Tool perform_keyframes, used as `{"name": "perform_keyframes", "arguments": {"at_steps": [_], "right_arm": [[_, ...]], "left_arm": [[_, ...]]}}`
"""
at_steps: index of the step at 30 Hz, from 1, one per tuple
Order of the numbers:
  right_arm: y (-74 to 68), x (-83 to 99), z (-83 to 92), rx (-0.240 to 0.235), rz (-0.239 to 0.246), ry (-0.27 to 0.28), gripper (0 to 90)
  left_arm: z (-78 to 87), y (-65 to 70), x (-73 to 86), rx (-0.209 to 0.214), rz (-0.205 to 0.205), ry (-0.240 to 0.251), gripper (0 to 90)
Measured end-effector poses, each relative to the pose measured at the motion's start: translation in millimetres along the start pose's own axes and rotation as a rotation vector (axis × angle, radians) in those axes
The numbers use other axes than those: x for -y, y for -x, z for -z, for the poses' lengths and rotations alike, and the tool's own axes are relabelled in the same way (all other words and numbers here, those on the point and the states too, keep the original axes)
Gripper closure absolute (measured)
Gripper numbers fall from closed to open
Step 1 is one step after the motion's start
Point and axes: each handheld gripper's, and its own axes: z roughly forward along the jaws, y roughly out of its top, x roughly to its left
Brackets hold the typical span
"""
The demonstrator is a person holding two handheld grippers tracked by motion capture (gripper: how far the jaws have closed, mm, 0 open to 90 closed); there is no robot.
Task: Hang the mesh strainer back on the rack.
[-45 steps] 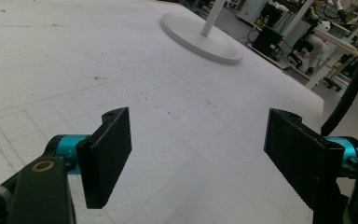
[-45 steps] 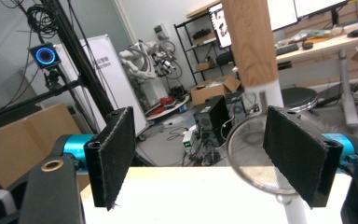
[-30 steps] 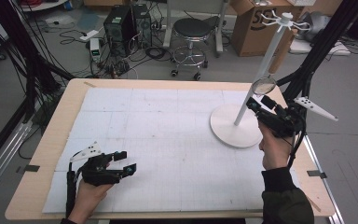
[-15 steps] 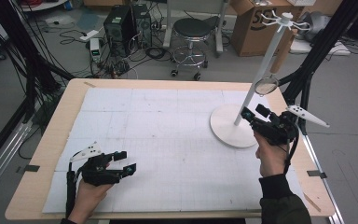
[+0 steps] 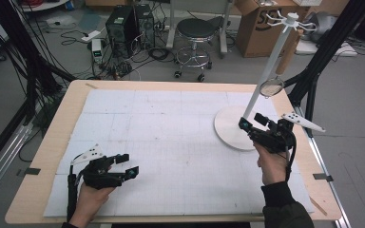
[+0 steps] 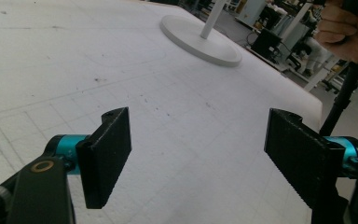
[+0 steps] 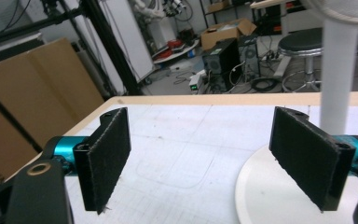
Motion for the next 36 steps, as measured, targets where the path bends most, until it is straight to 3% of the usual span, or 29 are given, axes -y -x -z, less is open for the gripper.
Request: {"name": "perform_keyframes", "arguments": {"at_steps": [8, 15, 20, 36], "right_arm": [[-8.0, 6.2, -1.6, -0.043, 0.042, -0.028, 18.8], [-4.8, 26.0, -3.0, -0.079, 0.016, -0.04, 18.2], [-4.6, 36.8, -5.0, -0.088, 0.031, -0.085, 18.2], [-9.8, 66.4, -9.3, -0.151, 0.025, -0.125, 18.3]], "left_arm": [[0.0, 0.1, 0.1, 0.0, 0.0, 0.0, 23.5], [-0.2, 0.0, 0.1, 0.001, -0.001, -0.001, 23.5], [-0.4, -0.3, 0.2, 0.0, -0.003, -0.002, 23.4], [-2.0, -0.5, 1.3, 0.0, -0.002, -0.009, 23.4]]}}
